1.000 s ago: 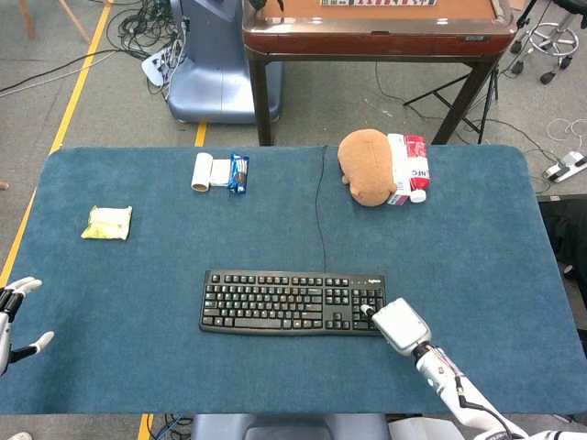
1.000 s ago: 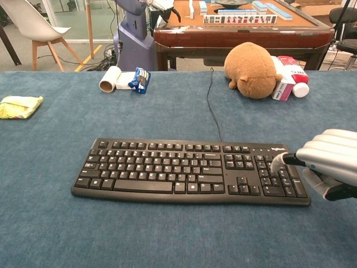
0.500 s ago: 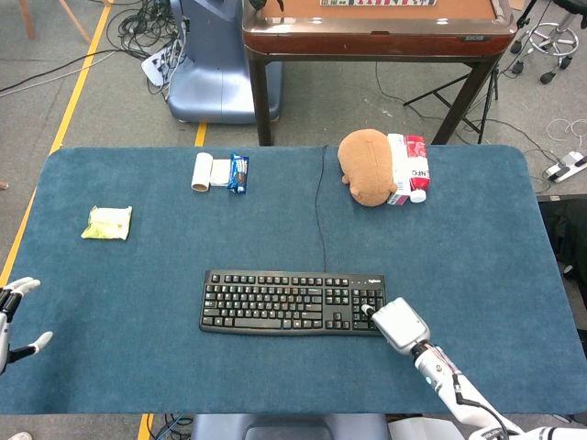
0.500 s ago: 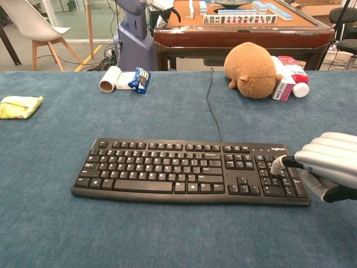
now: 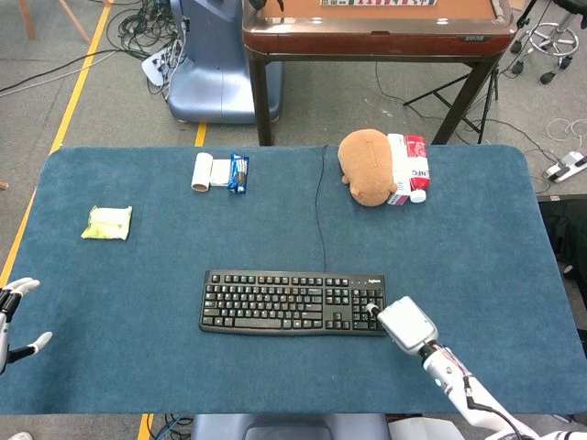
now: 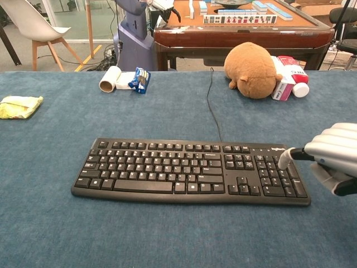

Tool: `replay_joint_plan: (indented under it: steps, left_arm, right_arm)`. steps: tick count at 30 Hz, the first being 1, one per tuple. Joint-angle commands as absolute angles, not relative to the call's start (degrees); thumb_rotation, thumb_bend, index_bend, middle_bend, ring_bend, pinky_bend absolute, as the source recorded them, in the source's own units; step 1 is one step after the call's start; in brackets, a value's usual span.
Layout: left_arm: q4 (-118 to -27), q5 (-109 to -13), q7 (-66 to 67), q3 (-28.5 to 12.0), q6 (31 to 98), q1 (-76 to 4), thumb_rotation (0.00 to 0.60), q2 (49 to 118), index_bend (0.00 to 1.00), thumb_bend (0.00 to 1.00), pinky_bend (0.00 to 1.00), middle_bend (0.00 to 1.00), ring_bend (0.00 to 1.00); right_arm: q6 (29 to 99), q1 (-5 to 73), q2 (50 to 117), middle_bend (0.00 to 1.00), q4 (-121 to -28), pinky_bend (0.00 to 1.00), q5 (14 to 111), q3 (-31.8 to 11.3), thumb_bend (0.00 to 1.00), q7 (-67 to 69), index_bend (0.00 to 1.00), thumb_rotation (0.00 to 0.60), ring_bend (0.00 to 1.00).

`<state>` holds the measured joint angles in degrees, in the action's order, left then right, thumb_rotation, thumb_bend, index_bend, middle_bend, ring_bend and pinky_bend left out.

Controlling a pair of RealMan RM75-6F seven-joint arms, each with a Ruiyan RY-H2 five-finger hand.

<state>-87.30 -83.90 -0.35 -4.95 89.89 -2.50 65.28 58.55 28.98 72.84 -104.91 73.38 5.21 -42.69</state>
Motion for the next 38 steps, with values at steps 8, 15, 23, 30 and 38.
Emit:
replay_joint_plan:
  steps: [8, 15, 23, 30, 38]
  left_arm:
    - [-86.27, -84.43, -0.36, -4.83, 89.67, -2.83, 0.600, 65.96, 0.26, 0.06, 0.44, 0.24, 0.23]
    - [-86.63, -85.20, -0.13, -4.81, 90.56, -2.72, 0.600, 66.03, 0.27, 0.06, 0.44, 0.24, 0.23]
    - [-86.41, -87.13, 0.32, -4.10, 91.91, -2.41, 0.600, 66.69, 0.31, 0.06, 0.45, 0.24, 0.23]
    - [-86.32, -87.62, 1.23, -3.91, 91.40, -2.84, 0.600, 67.14, 0.31, 0.06, 0.45, 0.24, 0.23]
    - [-86.70, -87.85, 1.56, -3.85, 91.19, -3.09, 0.600, 67.31, 0.31, 0.06, 0.45, 0.24, 0.23]
  right_arm:
    - [70.72, 22.36, 67.33, 0.41, -105.68, 0.69, 84.94, 6.68, 0.48, -31.07, 0.27, 0.600, 0.37]
    - [82.74, 15.46, 68.29, 0.34, -101.57, 0.37, 87.84, 4.99, 0.43, -24.35, 0.27, 0.600, 0.27]
    - [87.69, 11.78, 66.61, 0.32, -98.31, 0.34, 89.02, 3.62, 0.43, -18.22, 0.27, 0.600, 0.25]
    - [88.76, 10.38, 65.14, 0.32, -96.34, 0.34, 89.06, 2.23, 0.43, -13.40, 0.27, 0.600, 0.25]
    - [88.03, 10.18, 64.01, 0.32, -95.84, 0.34, 89.27, 0.80, 0.43, -10.80, 0.27, 0.600, 0.25]
